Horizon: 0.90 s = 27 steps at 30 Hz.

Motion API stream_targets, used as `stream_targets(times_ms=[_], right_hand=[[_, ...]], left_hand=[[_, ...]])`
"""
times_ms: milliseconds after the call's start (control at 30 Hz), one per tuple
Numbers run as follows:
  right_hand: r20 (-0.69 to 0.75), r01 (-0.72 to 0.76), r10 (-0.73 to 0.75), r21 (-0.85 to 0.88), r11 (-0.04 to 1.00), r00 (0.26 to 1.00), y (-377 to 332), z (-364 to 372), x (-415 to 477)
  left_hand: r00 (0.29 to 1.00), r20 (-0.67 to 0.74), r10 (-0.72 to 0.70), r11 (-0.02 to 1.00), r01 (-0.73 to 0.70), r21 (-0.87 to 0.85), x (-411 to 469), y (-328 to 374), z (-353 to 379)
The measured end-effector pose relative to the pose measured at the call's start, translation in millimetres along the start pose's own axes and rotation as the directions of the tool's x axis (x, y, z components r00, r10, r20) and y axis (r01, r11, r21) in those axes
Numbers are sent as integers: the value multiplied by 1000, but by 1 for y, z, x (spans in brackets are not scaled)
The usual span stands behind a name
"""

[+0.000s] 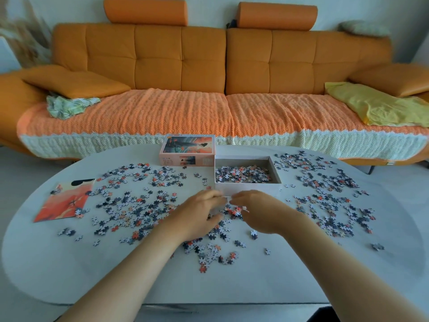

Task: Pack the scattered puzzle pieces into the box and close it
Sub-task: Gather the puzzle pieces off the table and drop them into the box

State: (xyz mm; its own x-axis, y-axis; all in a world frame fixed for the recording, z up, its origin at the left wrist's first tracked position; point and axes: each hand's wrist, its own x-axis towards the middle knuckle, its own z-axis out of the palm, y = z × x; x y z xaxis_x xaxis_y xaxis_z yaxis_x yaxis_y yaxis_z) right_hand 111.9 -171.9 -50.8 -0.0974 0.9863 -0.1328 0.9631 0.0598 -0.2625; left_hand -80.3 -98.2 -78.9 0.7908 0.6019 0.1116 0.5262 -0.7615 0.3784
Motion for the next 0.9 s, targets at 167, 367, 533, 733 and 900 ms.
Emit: stream_targets(times_ms=[167,367,533,733,900], right_hand=[[15,26,-27,47,999,1000,-9,4,-15],[-71,-41,56,196,980,996,3,-5,-45],[132,-166,147,145,975,980,14,-13,-64],[22,-183,183,244,952,983,8,-1,-52],[-60,-222,248,284,933,967,0,3,-38]], left_hand=[[997,77,-9,997,14,-74,-12,10,-2],[977,211,-6,999,-4,49,-27,27,-8],[949,312,-53,994,19,111,-35,28,6],[993,118,15,999,-19,36,-30,24,7],[1000,27,-3,998,1,68,-24,22,6]])
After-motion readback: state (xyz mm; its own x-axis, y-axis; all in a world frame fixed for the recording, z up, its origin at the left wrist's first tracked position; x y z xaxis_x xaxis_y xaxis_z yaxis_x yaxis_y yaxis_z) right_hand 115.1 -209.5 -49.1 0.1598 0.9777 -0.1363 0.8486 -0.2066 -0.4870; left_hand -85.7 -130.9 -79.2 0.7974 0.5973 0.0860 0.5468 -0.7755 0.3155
